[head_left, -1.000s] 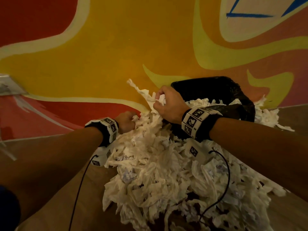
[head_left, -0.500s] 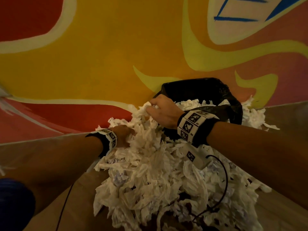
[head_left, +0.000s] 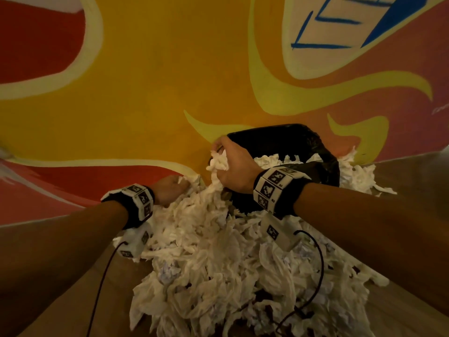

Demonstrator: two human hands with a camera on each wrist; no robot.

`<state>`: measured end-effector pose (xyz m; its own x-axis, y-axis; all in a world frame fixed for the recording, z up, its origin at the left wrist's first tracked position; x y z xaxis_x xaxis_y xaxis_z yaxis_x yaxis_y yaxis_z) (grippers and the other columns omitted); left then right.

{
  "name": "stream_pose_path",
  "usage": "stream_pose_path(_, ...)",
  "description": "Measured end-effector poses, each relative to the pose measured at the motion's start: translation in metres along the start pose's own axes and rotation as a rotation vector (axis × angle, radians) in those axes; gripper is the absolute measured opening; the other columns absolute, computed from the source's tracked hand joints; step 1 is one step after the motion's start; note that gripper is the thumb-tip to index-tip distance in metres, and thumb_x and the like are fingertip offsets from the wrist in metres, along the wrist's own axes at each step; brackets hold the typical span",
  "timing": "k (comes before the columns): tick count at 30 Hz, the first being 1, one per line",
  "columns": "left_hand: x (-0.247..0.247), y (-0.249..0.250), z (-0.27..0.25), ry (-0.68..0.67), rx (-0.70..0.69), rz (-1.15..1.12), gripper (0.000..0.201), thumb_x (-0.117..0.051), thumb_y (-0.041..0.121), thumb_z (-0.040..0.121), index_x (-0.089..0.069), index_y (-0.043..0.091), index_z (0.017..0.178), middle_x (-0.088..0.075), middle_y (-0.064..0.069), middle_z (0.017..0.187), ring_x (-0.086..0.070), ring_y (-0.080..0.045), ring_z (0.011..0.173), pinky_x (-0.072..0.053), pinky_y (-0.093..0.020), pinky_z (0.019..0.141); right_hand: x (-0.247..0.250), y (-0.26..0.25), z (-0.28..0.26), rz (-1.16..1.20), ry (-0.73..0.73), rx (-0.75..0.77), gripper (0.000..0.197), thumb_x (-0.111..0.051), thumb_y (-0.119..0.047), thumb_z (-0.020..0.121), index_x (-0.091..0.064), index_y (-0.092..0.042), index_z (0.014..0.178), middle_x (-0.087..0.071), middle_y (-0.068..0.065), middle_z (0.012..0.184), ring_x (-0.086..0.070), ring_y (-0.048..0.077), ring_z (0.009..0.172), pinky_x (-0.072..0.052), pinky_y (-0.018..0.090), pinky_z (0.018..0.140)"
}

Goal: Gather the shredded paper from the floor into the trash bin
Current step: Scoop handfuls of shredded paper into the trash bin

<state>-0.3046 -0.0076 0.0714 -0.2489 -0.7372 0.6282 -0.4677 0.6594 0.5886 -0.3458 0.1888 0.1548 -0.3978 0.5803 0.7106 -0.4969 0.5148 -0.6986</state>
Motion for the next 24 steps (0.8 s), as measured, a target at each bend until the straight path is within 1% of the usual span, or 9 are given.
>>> stream_pose_path(3,0.015,0.026,-0.006,0.072,-0.011,-0.182,0.058,-0.04,0.037,0.102,-0.021,0.01,0.15,-0.056,-0.002,0.086,-0.049,-0.018,0.059,-0.044,-0.027,0.046,0.01,-0.004,0.003,-0.029,-0.019,-0.011,0.023,-0.058,0.006,0.072,-0.048,-0.012,0.083,-0.05,0.004,0.08,-0.043,0.014,0.061,-0.028,0.024,0.048)
stream_pose_path(5,0.023,0.047,-0.014,0.101,-0.07,-0.247,0.049,-0.041,0.033,0.102,-0.033,0.005,0.142,-0.054,-0.004,0.085,-0.055,-0.015,0.058,-0.045,-0.025,0.045,0.015,-0.004,0.005,-0.031,-0.046,-0.028,0.026,-0.054,0.008,0.074,-0.044,-0.015,0.068,-0.047,0.006,0.07,-0.041,0.016,0.059,-0.026,0.024,0.048)
stream_pose_path(7,0.03,0.066,-0.021,0.103,-0.163,-0.323,0.033,-0.039,0.034,0.103,-0.048,0.005,0.118,-0.06,-0.014,0.104,-0.066,-0.02,0.073,-0.053,-0.035,0.062,0.016,-0.004,0.006,-0.027,-0.083,-0.048,0.032,-0.054,0.005,0.077,-0.041,-0.022,0.065,-0.047,0.006,0.069,-0.042,0.018,0.06,-0.027,0.025,0.05)
stream_pose_path(9,0.035,0.08,-0.031,0.146,-0.238,-0.403,0.019,-0.037,0.027,0.104,-0.048,0.012,0.102,-0.057,-0.021,0.125,-0.064,-0.038,0.097,-0.052,-0.053,0.087,0.016,-0.004,0.004,0.019,-0.078,-0.06,0.029,-0.057,-0.002,0.08,-0.043,-0.023,0.065,-0.047,0.002,0.067,-0.044,0.016,0.058,-0.031,0.025,0.051)
stream_pose_path(10,0.037,0.087,-0.035,0.161,-0.274,-0.494,0.011,-0.036,0.021,0.104,-0.046,0.018,0.106,-0.058,-0.021,0.125,-0.065,-0.039,0.094,-0.052,-0.056,0.088,0.016,-0.005,0.004,0.055,-0.062,-0.057,0.028,-0.058,-0.004,0.081,-0.043,-0.022,0.065,-0.047,-0.001,0.066,-0.044,0.014,0.057,-0.032,0.024,0.051)
stream_pose_path(13,0.039,0.103,-0.042,0.15,-0.33,-0.822,0.039,-0.035,0.007,0.103,-0.039,0.037,0.128,-0.058,-0.019,0.109,-0.061,-0.029,0.061,-0.054,-0.044,0.064,0.012,-0.007,0.001,0.115,-0.03,0.022,0.023,-0.061,-0.008,0.08,-0.044,-0.018,0.068,-0.052,0.001,0.069,-0.048,0.015,0.06,-0.037,0.028,0.055)
stream_pose_path(20,0.039,0.129,-0.051,0.365,-0.375,-1.21,0.021,-0.026,0.004,0.103,-0.041,0.018,0.099,-0.034,-0.005,0.08,-0.029,-0.018,0.059,-0.029,-0.032,0.057,0.012,0.002,0.004,0.019,-0.018,0.014,0.049,-0.059,-0.067,0.076,-0.053,-0.02,0.088,-0.053,-0.004,0.077,-0.049,0.012,0.064,-0.038,0.027,0.056)
stream_pose_path(23,0.039,0.136,-0.054,0.345,-0.364,-1.299,0.024,-0.026,-0.002,0.099,-0.039,0.018,0.094,-0.029,-0.003,0.077,-0.026,-0.018,0.06,-0.026,-0.034,0.059,0.018,0.007,0.004,-0.067,-0.05,0.047,0.021,-0.06,-0.04,0.089,-0.053,-0.028,0.074,-0.054,-0.006,0.067,-0.053,0.014,0.06,-0.035,0.023,0.051)
stream_pose_path(24,0.037,0.138,-0.054,0.327,-0.345,-1.282,0.023,-0.028,-0.001,0.099,-0.04,0.017,0.093,-0.029,-0.002,0.077,-0.025,-0.019,0.061,-0.026,-0.036,0.061,0.021,0.007,0.005,-0.075,-0.028,0.053,0.027,-0.057,-0.032,0.092,-0.05,-0.028,0.067,-0.053,-0.003,0.063,-0.052,0.016,0.056,-0.033,0.025,0.05)
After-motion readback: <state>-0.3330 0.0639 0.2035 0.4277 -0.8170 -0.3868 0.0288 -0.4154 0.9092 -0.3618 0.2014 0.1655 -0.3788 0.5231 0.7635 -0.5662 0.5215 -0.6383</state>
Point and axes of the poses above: each hand's wrist, its own z-axis towards the middle knuckle, its own x-axis out of the back of the hand, y = z × x, the point moved 2 cm from there along z, towards the middle knuckle
